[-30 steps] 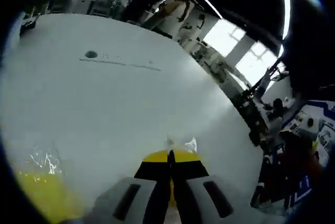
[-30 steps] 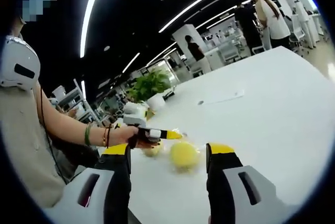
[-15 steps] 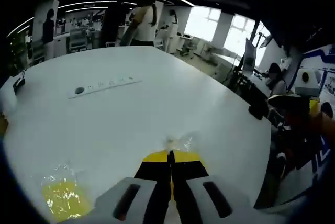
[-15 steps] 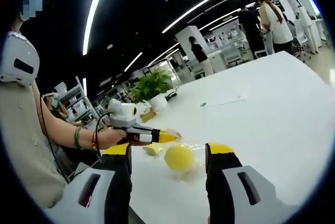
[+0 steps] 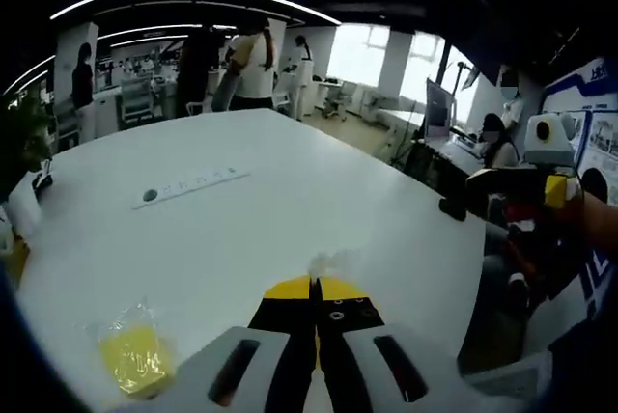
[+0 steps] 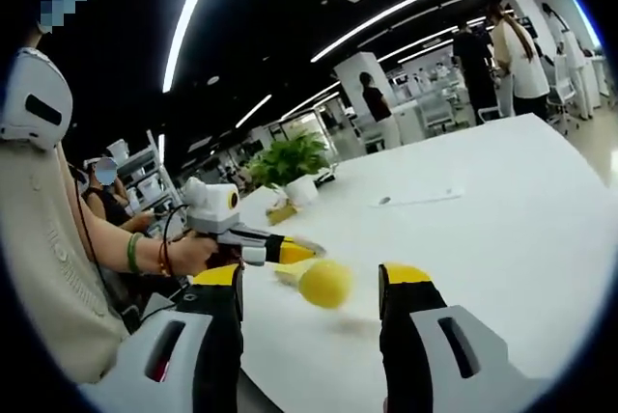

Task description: Compare the silicone blocks by pressing each to a similar depth, holding the contact briefly, and releasing to observe deformation and rebound differences across the visible hardness samples.

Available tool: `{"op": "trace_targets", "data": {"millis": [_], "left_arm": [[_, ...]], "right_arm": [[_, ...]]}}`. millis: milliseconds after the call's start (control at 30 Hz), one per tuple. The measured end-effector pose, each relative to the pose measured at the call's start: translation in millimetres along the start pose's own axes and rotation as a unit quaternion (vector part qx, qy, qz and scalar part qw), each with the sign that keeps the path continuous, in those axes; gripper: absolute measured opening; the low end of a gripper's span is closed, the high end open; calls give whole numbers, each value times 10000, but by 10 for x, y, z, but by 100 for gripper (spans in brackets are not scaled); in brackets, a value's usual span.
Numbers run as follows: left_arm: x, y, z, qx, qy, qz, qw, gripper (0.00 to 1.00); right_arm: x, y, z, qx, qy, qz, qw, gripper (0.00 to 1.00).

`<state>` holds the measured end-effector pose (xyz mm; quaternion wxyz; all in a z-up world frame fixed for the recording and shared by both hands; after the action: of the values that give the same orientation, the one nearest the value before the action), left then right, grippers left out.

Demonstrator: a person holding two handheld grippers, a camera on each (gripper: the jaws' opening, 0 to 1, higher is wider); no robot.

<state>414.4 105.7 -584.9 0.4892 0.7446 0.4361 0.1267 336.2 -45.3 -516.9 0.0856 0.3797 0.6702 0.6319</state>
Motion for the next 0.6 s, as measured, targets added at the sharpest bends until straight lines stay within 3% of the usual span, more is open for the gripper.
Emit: {"op": "trace_targets", "data": {"millis": [267, 600], "left_arm": [[42, 94, -376, -197, 59, -3, 9998, 0], [145, 303, -971, -494, 71, 178, 9986, 0]], "right_arm": [[252, 90, -27, -6, 33, -284, 9996, 52], [530, 53, 108, 260, 178, -615, 9976, 53]]}}
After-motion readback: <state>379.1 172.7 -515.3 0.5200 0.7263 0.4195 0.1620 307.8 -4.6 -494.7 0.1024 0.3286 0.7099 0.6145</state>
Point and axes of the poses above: the point that each gripper's makers call its tool centre point, and the gripper's own axes: z roughly forward along the fingers, x roughly to its left, y roughly out of its top, the point moved 2 cm from there along -z, roughly backward along the fingers, and after that the axes turned 4 degrees about -z, right-handed, at the moved point
